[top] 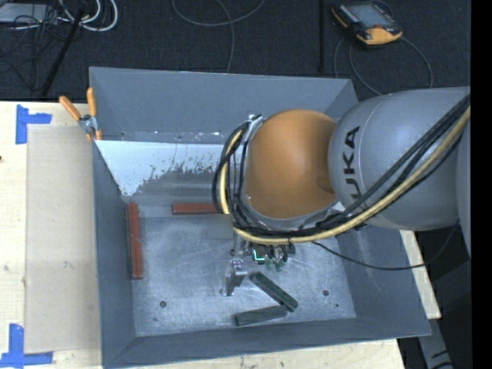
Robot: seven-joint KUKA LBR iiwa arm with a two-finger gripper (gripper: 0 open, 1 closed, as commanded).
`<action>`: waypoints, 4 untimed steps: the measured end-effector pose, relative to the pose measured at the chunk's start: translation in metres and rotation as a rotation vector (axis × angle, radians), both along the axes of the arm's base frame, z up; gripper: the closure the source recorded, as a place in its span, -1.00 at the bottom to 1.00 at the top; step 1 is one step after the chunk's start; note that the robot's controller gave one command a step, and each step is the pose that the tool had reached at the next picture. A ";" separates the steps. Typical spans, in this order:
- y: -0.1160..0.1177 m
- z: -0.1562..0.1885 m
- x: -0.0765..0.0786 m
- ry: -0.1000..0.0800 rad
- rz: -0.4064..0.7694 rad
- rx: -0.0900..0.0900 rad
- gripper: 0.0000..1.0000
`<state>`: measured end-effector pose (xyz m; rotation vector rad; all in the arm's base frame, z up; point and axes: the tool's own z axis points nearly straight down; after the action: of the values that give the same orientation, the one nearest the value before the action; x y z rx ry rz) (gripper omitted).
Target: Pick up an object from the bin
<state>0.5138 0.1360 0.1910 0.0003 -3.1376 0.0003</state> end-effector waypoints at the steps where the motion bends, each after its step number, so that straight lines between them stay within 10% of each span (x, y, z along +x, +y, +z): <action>1: 0.000 0.002 0.000 0.000 0.004 0.000 -1.00; 4: -0.062 -0.086 0.010 -0.004 0.295 0.001 -1.00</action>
Offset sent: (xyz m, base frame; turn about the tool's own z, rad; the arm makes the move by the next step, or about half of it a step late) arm 0.0064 -0.0395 -0.0636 -0.3202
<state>0.5241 0.0742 0.1048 0.4614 -3.1076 0.0004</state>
